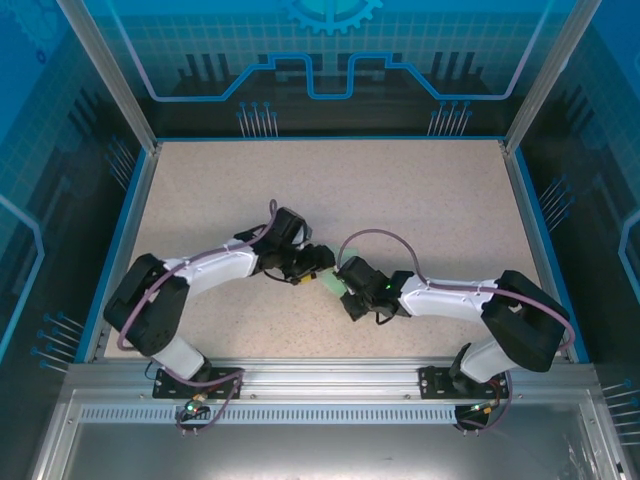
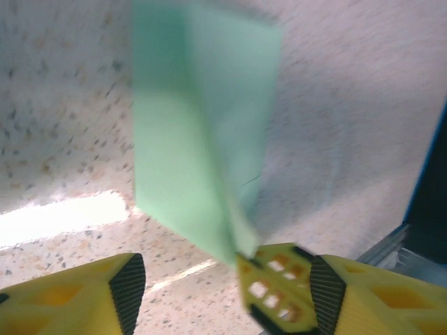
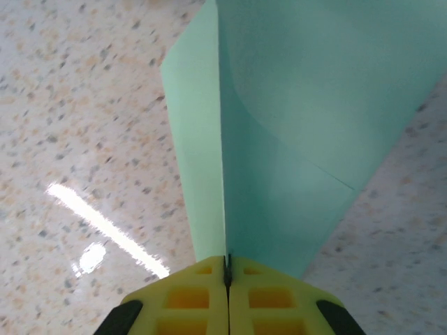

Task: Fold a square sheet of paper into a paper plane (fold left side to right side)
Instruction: Fourth fold the wing at the center of the table.

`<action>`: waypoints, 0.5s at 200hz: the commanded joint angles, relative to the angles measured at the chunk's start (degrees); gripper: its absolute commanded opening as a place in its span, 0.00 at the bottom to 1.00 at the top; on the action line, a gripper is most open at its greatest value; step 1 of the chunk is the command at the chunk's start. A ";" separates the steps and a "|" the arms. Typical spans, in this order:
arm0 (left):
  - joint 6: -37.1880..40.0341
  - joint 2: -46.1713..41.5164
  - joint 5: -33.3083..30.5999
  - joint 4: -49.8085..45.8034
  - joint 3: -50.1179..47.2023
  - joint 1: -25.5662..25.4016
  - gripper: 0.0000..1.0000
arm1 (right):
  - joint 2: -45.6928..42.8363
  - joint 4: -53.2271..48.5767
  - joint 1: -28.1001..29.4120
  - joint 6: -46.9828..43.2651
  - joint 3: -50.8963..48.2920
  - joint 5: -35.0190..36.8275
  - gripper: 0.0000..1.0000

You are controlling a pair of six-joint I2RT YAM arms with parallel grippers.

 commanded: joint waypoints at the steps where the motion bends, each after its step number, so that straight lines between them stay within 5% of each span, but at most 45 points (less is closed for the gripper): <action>1: 1.56 -5.84 0.82 0.65 -1.06 1.79 0.70 | -0.91 0.91 -1.51 -0.33 -1.49 -7.12 0.05; 26: 1.60 -8.01 0.87 0.92 -3.70 2.38 0.68 | -1.80 2.42 -3.96 0.10 -2.23 -12.31 0.04; 68: -1.05 -5.44 3.79 7.41 -7.73 1.87 0.48 | -3.62 6.01 -8.58 1.54 -4.90 -20.55 0.04; 100: -1.52 -0.01 5.11 10.62 -5.74 -0.55 0.46 | -4.81 8.67 -12.10 2.69 -6.78 -26.91 0.04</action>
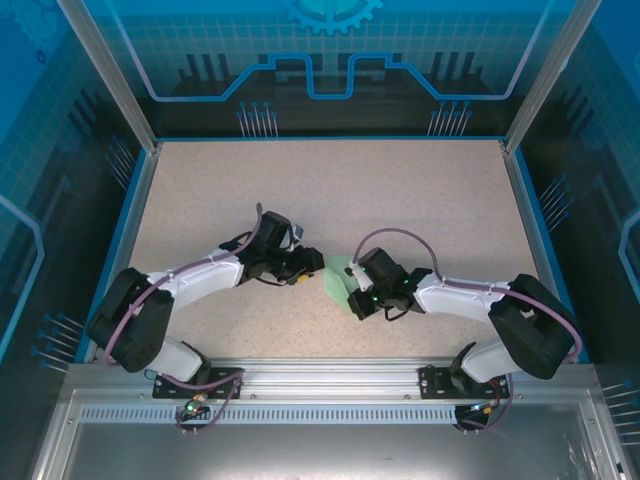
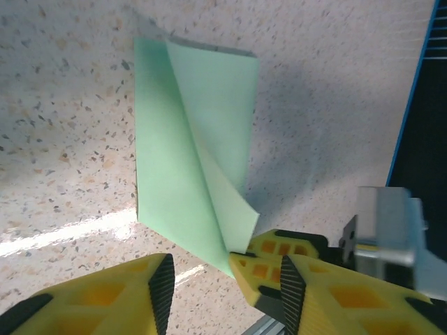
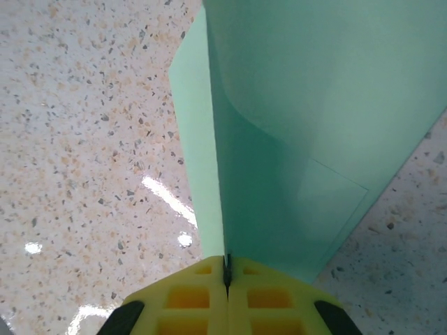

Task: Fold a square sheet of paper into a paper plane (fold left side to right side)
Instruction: Fourth fold the wing at the center of the table.

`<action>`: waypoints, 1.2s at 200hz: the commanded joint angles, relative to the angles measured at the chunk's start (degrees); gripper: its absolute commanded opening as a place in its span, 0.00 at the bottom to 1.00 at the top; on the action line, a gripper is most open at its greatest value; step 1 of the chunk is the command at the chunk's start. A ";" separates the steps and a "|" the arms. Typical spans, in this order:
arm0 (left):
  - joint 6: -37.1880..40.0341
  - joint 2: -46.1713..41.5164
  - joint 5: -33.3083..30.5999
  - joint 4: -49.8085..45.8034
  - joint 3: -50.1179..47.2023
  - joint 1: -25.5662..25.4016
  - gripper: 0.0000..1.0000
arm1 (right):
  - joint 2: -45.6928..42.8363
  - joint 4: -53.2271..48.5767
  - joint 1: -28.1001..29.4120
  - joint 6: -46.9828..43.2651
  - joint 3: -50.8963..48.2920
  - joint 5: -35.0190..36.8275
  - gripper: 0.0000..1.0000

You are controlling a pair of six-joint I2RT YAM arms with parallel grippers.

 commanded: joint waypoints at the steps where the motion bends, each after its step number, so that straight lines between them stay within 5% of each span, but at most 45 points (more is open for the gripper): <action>1: -0.67 3.48 2.72 4.38 1.39 -1.91 0.46 | -1.35 3.17 -2.56 1.56 -1.35 -7.71 0.04; 121: -0.99 15.25 3.06 5.24 7.82 -5.40 0.44 | 3.42 8.06 -8.52 4.63 -3.56 -16.61 0.03; 240: 0.12 11.87 0.41 4.42 6.07 -5.41 0.49 | 6.07 12.89 -12.51 7.24 -6.27 -22.03 0.03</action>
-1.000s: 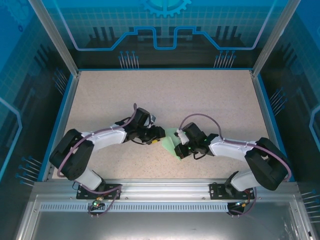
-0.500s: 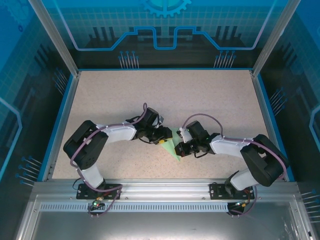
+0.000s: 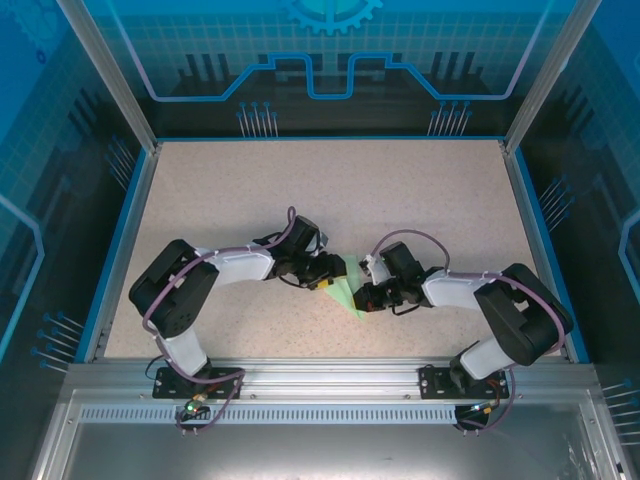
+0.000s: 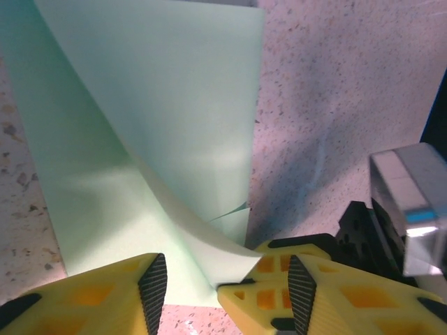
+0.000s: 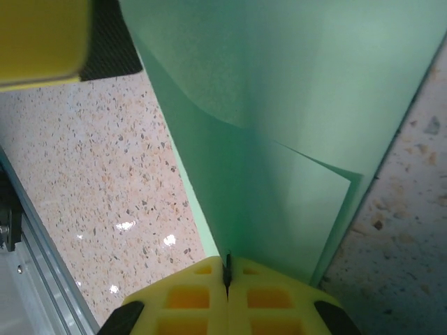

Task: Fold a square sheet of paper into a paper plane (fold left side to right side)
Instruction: Fourth fold the wing at the center of the table.

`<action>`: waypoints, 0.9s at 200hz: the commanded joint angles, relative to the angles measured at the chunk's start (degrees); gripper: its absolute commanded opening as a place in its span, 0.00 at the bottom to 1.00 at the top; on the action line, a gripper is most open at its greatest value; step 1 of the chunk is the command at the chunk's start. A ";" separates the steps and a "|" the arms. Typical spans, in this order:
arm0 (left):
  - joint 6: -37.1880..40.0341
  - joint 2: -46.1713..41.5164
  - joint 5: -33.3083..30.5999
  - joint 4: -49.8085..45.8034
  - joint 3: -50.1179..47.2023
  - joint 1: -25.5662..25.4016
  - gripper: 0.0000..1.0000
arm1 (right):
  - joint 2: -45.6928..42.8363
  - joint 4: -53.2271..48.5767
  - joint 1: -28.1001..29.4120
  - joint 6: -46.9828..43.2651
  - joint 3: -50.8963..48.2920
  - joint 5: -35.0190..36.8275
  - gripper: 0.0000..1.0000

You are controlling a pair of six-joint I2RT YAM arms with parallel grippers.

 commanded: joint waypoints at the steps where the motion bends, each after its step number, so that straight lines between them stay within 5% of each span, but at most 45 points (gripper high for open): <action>1: 1.35 -1.79 -0.93 -0.90 -0.27 -0.44 0.48 | 0.67 1.89 -1.03 1.01 -1.27 -2.33 0.03; 72: 0.82 1.00 -0.36 0.46 -0.34 -0.39 0.27 | -0.73 3.16 -1.87 2.36 -1.75 -3.49 0.03; 136: 0.77 2.77 0.02 1.00 -0.20 -0.44 0.30 | -0.74 5.72 -2.64 4.60 -2.31 -5.20 0.03; 180: 1.08 0.01 -0.28 1.29 -0.98 -0.41 0.41 | -0.15 4.91 -2.66 4.27 -2.14 -4.64 0.03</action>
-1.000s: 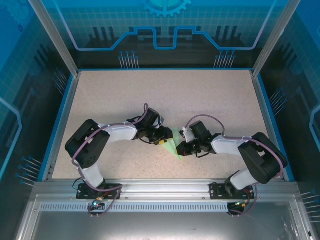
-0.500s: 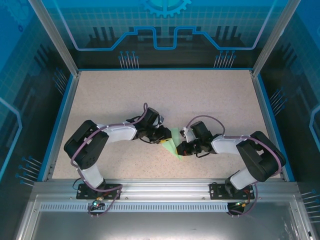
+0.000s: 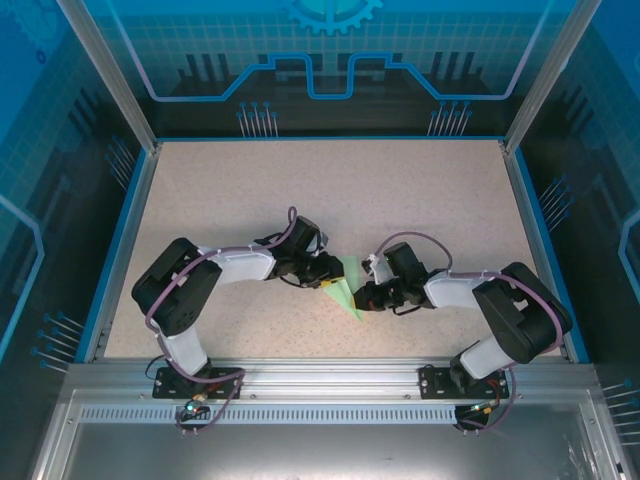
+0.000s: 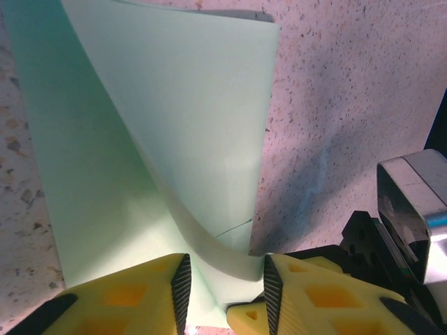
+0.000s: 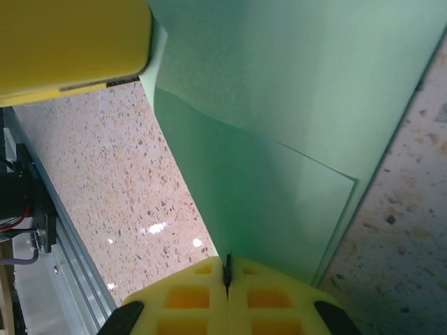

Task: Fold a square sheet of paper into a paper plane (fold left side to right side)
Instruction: Fourth fold the wing at the center of the table.

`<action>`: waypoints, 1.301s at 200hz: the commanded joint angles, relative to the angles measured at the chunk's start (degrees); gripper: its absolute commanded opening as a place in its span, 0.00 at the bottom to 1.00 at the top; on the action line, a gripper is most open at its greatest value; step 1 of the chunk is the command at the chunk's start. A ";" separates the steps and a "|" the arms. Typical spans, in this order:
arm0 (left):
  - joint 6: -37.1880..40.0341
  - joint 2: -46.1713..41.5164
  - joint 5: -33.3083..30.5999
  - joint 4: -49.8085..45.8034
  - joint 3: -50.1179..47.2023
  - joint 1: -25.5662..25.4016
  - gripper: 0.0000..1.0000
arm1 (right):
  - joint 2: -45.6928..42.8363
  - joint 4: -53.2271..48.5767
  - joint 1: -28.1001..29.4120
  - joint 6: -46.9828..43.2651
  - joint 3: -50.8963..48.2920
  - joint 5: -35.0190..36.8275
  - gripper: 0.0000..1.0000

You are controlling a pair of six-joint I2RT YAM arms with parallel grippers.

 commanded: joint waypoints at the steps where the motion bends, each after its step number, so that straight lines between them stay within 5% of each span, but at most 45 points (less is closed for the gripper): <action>1: 1.15 -1.83 -0.11 0.08 -0.92 -0.39 0.41 | -0.18 0.80 -1.15 0.32 -0.30 -0.62 0.03; 65: 1.56 -8.29 -3.02 0.14 -4.25 -0.40 0.50 | -0.03 2.80 -1.40 1.88 -0.70 -1.97 0.03; 125: 0.09 -4.94 -1.34 4.23 -5.81 -0.44 0.32 | 0.75 6.87 -2.20 4.39 -1.86 -4.90 0.03; 180: 0.55 -2.50 -0.27 5.34 -4.17 -0.46 0.42 | 2.19 6.99 -2.59 4.96 -1.62 -5.76 0.03; 260: 0.70 1.84 -0.07 5.71 -2.65 -0.69 0.44 | 4.46 7.84 -2.84 5.98 -1.36 -6.53 0.04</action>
